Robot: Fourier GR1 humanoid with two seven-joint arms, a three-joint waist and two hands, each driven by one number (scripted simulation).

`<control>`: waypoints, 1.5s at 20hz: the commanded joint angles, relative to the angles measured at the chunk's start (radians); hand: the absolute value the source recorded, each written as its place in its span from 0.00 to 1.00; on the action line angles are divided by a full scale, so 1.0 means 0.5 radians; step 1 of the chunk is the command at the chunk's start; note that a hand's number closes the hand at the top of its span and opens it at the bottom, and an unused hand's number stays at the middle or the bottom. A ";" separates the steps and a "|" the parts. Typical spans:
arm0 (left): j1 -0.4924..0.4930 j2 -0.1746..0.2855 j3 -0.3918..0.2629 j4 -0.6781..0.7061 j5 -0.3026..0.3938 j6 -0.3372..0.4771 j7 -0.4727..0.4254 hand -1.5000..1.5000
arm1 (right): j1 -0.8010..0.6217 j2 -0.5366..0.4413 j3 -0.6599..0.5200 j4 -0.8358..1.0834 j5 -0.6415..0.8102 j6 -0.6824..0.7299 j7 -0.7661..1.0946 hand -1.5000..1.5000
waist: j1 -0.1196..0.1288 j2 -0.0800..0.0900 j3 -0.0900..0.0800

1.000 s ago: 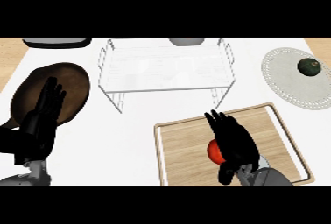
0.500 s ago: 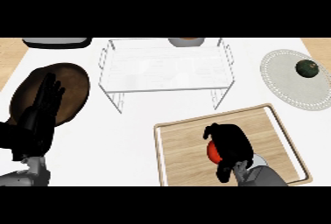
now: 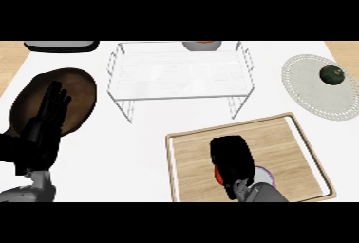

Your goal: Pick the tomato from the tray and place it in the tiered shelf

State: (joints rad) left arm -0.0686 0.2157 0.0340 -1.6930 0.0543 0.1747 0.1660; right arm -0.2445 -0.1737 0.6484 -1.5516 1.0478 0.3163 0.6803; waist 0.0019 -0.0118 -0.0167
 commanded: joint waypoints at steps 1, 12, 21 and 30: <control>0.019 0.012 -0.025 -0.013 -0.015 -0.038 -0.042 0.50 | 0.017 0.330 0.255 0.153 -0.021 -0.227 0.494 1.00 | 0.065 0.031 0.034; -0.094 -0.051 -0.062 0.063 -0.058 0.013 -0.007 0.50 | -0.446 0.344 0.643 -0.219 -0.404 -0.744 1.189 1.00 | 0.078 0.021 0.032; -0.098 -0.038 -0.014 0.117 -0.031 0.002 -0.011 0.50 | -0.744 0.346 0.421 -0.549 -0.078 -1.011 1.504 1.00 | 0.018 -0.004 0.027; -0.082 -0.043 -0.024 0.064 -0.081 0.044 0.027 0.50 | -1.042 0.346 0.129 -0.569 0.035 -0.713 1.613 1.00 | 0.011 -0.005 0.028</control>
State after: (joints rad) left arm -0.0954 0.1951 0.0275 -1.6528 0.0295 0.1826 0.1551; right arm -0.6932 -0.0180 0.7442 -1.8306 1.0453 -0.0649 1.2359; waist 0.0078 -0.0132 -0.0028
